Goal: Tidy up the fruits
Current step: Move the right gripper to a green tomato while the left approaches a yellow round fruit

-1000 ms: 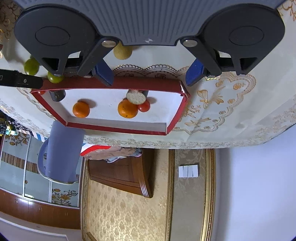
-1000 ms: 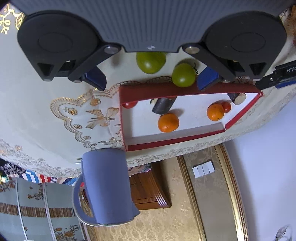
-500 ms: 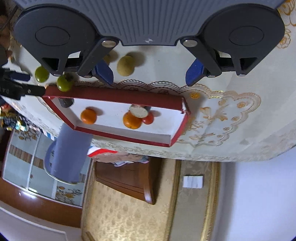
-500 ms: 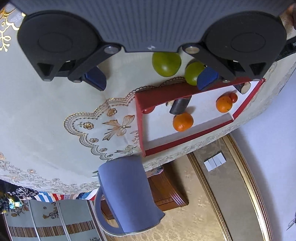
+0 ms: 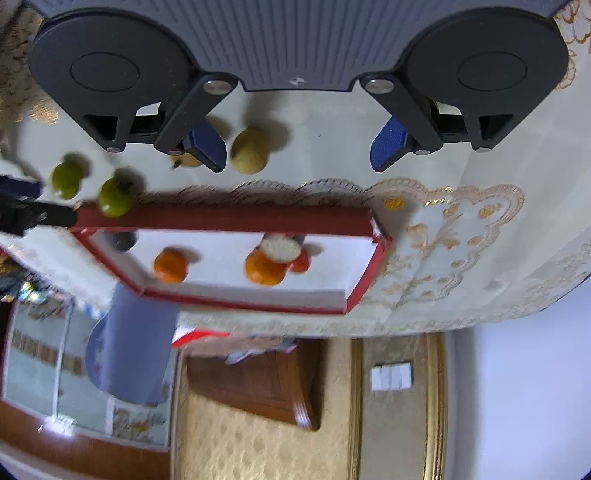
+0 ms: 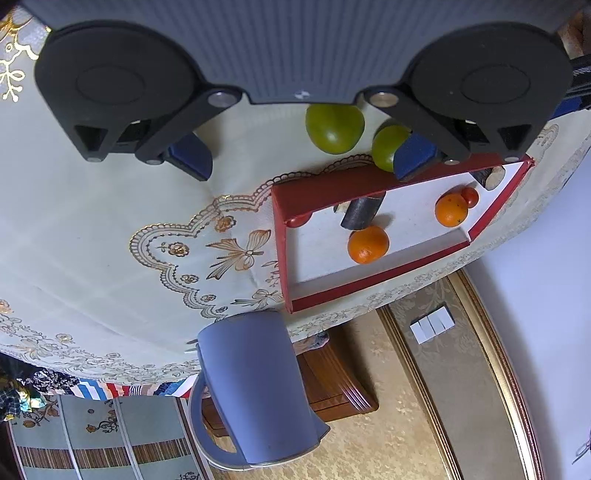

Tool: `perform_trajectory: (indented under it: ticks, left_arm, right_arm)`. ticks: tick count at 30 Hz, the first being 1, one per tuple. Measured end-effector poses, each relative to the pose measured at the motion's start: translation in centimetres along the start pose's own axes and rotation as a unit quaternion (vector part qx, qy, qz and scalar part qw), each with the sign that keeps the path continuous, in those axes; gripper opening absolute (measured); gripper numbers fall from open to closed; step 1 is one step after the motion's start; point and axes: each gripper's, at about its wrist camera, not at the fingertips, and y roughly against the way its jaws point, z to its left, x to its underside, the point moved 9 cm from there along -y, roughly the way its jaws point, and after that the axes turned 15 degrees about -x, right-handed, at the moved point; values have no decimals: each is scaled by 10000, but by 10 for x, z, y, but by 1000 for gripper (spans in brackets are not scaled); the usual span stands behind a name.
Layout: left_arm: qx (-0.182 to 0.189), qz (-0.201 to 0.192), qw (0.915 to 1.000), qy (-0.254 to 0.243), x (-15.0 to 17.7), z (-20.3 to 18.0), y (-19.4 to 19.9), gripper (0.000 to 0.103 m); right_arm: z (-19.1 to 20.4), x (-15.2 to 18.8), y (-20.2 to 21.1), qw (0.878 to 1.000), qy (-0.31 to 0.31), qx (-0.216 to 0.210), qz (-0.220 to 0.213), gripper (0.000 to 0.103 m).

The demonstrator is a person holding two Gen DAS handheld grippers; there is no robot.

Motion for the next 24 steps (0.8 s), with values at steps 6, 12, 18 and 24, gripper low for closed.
perform_trajectory:
  ticks: [6, 12, 18, 24]
  left_arm:
    - [13, 47, 10000, -40, 1, -1, -1, 88]
    - [-54, 33, 10000, -16, 0, 1, -1, 88]
    - [-138, 5, 9997, 200, -1, 10, 0, 88]
    - [-120, 25, 9998, 147, -1, 7, -1, 90]
  right_arm:
    - [0, 0, 0, 10000, 3, 5, 4, 103]
    - [0, -1, 0, 10000, 6, 19, -6, 103]
    - [1, -1, 6, 9999, 126, 48, -9, 103]
    - [0, 2, 16, 9993, 241, -56, 272, 103]
